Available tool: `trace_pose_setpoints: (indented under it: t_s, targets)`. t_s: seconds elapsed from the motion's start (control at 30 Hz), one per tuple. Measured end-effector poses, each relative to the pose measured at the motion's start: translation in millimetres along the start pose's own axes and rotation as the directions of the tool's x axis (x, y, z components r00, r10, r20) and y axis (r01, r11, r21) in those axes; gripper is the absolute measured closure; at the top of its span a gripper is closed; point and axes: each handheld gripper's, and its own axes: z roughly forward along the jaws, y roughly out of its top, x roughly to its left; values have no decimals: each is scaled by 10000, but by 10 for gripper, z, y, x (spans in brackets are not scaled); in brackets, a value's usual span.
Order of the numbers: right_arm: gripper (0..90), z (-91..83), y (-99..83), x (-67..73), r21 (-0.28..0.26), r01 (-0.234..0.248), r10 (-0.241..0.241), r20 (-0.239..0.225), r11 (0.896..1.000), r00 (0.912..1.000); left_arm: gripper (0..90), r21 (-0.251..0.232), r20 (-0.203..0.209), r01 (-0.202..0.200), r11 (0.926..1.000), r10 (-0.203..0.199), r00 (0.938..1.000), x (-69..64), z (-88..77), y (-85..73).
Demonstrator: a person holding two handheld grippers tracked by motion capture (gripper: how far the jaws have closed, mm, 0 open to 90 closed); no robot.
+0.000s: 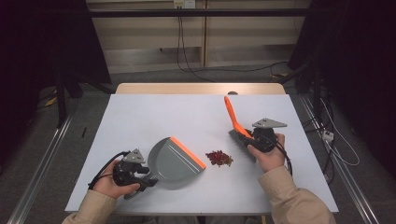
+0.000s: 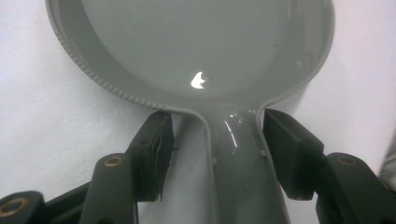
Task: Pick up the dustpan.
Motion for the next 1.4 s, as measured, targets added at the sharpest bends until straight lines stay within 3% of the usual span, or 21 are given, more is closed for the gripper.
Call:
trace_pose_setpoints:
  t_s: [0.07,0.17,0.2,0.23,0.33,0.43,0.67,0.8,0.83,1.1,1.17,1.4]
  targets:
    - [710,3,-1,9,1,14,-14,23,10000,10000,457,117,-130,39,9999,-37,9999,-24,26,13]
    - [710,2,-5,21,-9,70,-70,55,10000,10000,616,163,-279,-231,9996,236,9993,-54,43,19]
    - [710,2,-6,23,-23,92,-92,65,10000,9999,623,154,-353,-243,9996,249,9991,-54,47,18]
    - [710,1,-7,27,-31,92,-92,100,10000,9999,625,282,-308,-393,9988,402,9987,-40,43,22]
    - [710,6,-5,32,-88,97,-96,110,9999,9999,630,10,-185,-360,9994,360,9992,-8,28,24]
    - [710,4,-2,41,-131,74,-73,72,9999,9999,631,-136,255,-408,9991,412,9988,-19,25,13]
    - [710,43,-11,100,-170,132,-132,7,9998,9999,631,-93,1004,-1087,9940,1091,9890,-111,74,48]
    - [711,95,-22,182,-190,363,-362,97,9992,9993,631,-74,1032,-1187,9929,1188,9875,-149,123,99]
    - [711,104,-26,197,-171,470,-468,128,9987,9988,631,-18,1152,-1329,9911,1322,9845,-150,133,112]
    - [710,146,-46,355,-74,1268,-1265,266,9919,9916,629,-163,1058,-1023,9946,1035,9890,-162,162,140]
    - [710,146,-43,352,-65,1287,-1285,227,9917,9914,627,-273,1066,-852,9960,876,9904,-163,182,148]
    - [677,111,-21,326,2,1238,-1238,229,9923,9920,627,44,1144,-1119,9937,1107,9872,-181,208,205]
